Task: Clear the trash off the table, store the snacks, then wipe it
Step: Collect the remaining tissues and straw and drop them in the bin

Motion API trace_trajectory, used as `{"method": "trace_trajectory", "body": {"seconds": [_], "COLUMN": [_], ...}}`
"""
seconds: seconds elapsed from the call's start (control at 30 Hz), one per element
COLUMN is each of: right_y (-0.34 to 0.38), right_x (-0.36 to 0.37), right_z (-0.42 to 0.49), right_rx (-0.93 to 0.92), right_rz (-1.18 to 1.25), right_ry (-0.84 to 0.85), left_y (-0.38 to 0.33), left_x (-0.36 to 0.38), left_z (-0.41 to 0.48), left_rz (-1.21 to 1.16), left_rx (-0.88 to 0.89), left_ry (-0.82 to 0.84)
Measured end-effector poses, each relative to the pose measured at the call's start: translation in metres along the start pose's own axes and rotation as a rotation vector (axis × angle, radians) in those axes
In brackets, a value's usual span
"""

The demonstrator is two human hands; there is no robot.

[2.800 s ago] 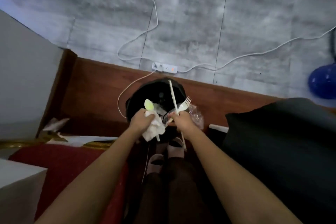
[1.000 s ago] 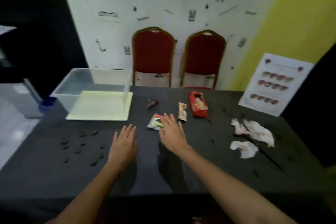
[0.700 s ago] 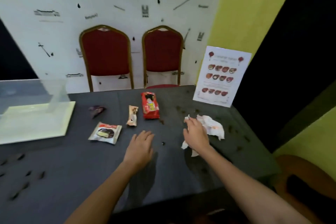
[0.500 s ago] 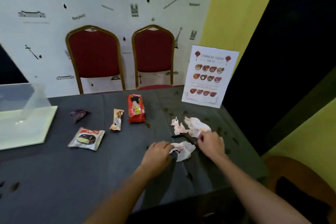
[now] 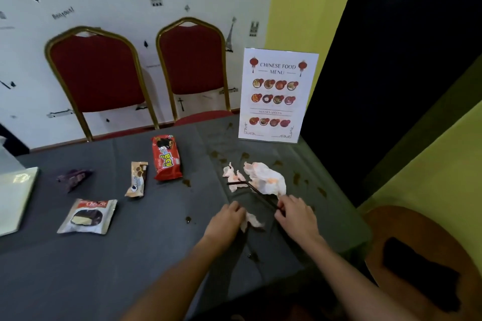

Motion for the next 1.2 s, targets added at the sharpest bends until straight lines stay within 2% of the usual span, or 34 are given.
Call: {"method": "trace_trajectory", "body": {"seconds": [0.13, 0.23, 0.3, 0.43, 0.6, 0.77, 0.87, 0.97, 1.07, 1.2], "right_y": [-0.008, -0.006, -0.001, 0.016, 0.028, 0.022, 0.015, 0.009, 0.012, 0.035], "right_x": [-0.014, -0.023, -0.022, -0.008, 0.004, 0.007, -0.006, -0.030, -0.057, -0.080], "right_z": [0.020, 0.048, 0.066, 0.092, 0.098, 0.097, 0.098, 0.101, 0.104, 0.101], "right_rx": [0.056, 0.115, 0.151, 0.117, 0.105, 0.118, 0.171, 0.219, 0.153, 0.099], "right_rz": [0.241, 0.314, 0.314, 0.200, 0.009, 0.058, 0.214, 0.346, 0.448, 0.542], "right_ry": [-0.060, -0.084, -0.042, 0.125, 0.121, 0.114, 0.044, -0.059, -0.119, -0.107], "left_y": [0.025, 0.041, 0.046, 0.052, 0.058, 0.064, 0.066, 0.070, 0.078, 0.082], "left_x": [-0.037, -0.063, -0.070, -0.061, -0.045, -0.046, -0.053, -0.064, -0.074, -0.078], "left_z": [0.010, 0.028, 0.046, 0.077, 0.083, 0.080, 0.078, 0.068, 0.053, 0.036], "left_rz": [-0.150, -0.213, -0.218, -0.087, 0.085, -0.076, -0.174, -0.278, -0.404, -0.540], "left_rx": [0.015, -0.034, -0.085, -0.122, -0.082, -0.082, -0.117, -0.151, -0.210, -0.295], "left_ry": [-0.210, -0.370, -0.333, -0.086, -0.048, -0.095, -0.130, -0.254, -0.399, -0.450]}}
Point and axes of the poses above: each hand's wrist, its own z-axis towards the middle knuckle, its own x-axis out of the palm, y = z × x, the point moved 5 cm from there along z, towards the middle knuckle, and after that the axes turned 13 degrees about -z, right-handed, at the moved point
